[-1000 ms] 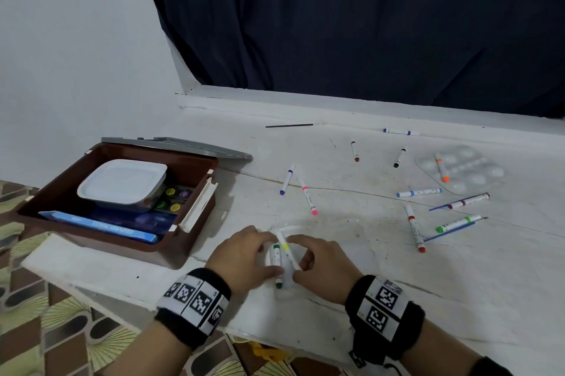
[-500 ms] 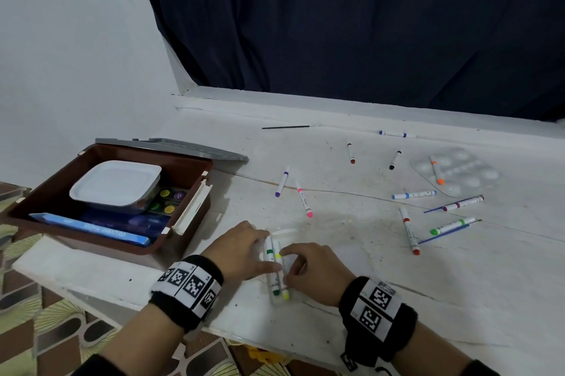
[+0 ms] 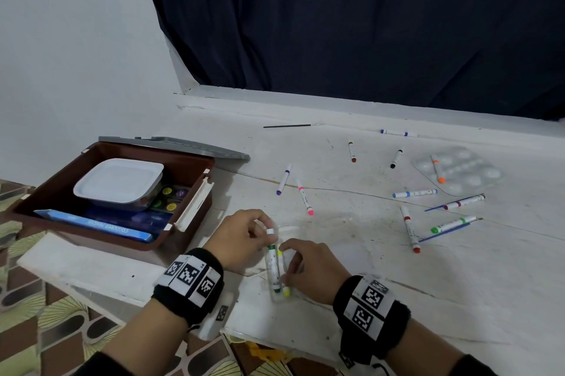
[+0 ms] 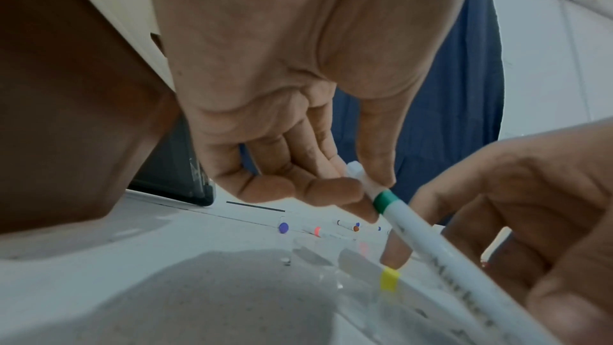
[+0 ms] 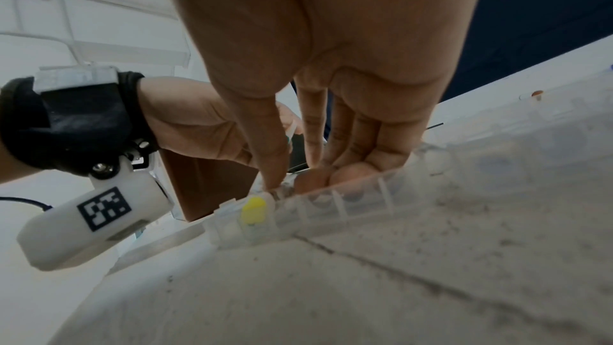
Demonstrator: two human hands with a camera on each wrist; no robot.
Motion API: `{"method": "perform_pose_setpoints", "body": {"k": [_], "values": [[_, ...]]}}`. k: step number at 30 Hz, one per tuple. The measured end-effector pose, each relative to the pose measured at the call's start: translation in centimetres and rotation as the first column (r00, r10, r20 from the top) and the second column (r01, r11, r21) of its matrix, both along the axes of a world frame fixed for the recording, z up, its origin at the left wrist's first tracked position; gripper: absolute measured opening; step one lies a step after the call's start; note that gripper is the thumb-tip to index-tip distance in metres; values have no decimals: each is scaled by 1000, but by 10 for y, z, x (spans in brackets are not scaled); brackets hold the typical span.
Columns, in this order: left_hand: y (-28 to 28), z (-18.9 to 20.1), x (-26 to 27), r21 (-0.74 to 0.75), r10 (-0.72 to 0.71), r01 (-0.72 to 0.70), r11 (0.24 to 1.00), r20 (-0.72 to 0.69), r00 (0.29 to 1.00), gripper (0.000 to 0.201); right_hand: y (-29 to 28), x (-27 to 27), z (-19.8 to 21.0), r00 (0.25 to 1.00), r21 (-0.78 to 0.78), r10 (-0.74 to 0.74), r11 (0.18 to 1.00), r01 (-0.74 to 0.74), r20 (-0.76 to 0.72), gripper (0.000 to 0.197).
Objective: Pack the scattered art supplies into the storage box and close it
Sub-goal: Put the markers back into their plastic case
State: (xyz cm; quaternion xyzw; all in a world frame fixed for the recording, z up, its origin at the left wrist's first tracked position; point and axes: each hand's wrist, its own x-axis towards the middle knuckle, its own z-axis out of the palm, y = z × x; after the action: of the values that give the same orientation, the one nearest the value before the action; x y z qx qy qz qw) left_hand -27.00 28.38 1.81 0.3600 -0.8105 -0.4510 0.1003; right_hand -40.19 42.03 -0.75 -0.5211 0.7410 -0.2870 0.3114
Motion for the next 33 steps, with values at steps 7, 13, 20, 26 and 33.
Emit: {"method": "perform_pose_setpoints", "body": {"k": [7,13,20,26,33], "values": [[1,1,6,22,89,-86,996,-138,986,11,2,-1,0,1000,-3,-17,1000,17,10,50],[12,-11,5,-18,58,-58,998,-2,998,14,3,0,1,1000,-4,-19,1000,19,-10,50],[11,-9,2,-193,-2,29,981,141,990,25,3,1,3,999,-3,-12,1000,12,-31,50],[17,3,0,-356,-108,306,883,481,870,60,3,2,4,998,7,-3,1000,3,-67,53],[18,1,18,-262,-151,276,925,414,898,82,4,-5,15,984,-15,65,998,-68,-168,61]]}}
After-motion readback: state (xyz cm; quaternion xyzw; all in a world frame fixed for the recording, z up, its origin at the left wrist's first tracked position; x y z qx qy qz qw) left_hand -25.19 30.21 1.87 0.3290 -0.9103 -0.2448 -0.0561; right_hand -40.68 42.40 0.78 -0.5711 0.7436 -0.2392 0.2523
